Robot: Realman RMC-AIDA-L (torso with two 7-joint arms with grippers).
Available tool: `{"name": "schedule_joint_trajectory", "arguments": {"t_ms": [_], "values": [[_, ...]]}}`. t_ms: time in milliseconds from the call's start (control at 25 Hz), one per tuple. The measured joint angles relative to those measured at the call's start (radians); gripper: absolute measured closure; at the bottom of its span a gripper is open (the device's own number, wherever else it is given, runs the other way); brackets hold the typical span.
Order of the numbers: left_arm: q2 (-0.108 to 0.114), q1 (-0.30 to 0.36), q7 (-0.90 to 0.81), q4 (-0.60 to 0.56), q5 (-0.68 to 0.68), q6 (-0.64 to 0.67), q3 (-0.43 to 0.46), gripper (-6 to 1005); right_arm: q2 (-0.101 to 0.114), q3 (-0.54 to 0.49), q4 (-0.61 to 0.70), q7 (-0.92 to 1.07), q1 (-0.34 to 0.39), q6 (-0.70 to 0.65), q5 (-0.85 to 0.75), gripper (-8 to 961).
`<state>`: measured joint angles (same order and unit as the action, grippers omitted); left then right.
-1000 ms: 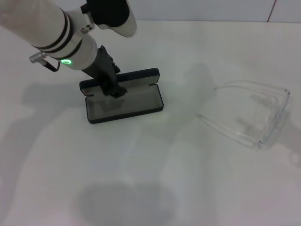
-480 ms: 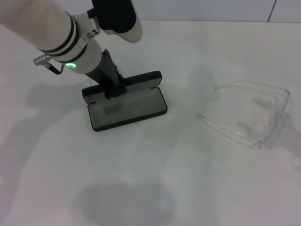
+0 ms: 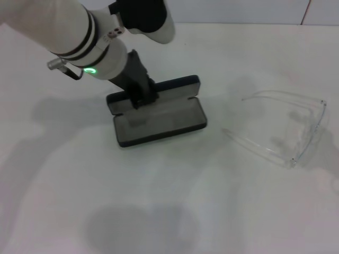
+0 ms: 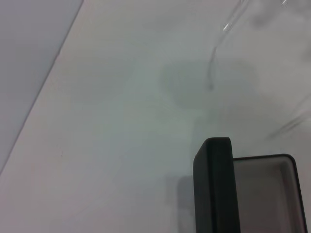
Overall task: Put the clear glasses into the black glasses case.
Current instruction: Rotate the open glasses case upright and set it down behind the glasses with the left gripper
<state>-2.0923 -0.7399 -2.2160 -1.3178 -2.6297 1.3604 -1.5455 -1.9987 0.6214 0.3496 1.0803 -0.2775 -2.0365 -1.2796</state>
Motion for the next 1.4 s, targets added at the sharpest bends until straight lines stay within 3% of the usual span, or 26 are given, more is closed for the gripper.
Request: {"name": "schedule_joint_trajectory", "arguments": {"t_ms": [360, 440, 640, 1400], "values": [[0.0, 0.09, -0.111, -0.27, 0.012, 0.02, -0.25, 783, 0.003, -0.108, -0.017, -0.004, 0.02, -0.046, 0.002, 131], [-0.001, 0.092, -0.149, -0.293, 0.007, 0.02, -0.332, 783, 0.004, -0.179, -0.04, -0.022, 0.033, -0.084, 0.002, 132], [-0.005, 0.085, -0.203, -0.294, -0.032, 0.003, -0.406, 783, 0.006, -0.246, -0.071, -0.032, 0.044, -0.111, 0.002, 136], [-0.009, 0.035, -0.214, -0.177, -0.047, -0.131, -0.48, 703, 0.006, -0.25, -0.089, -0.052, 0.053, -0.106, 0.002, 149]]}}
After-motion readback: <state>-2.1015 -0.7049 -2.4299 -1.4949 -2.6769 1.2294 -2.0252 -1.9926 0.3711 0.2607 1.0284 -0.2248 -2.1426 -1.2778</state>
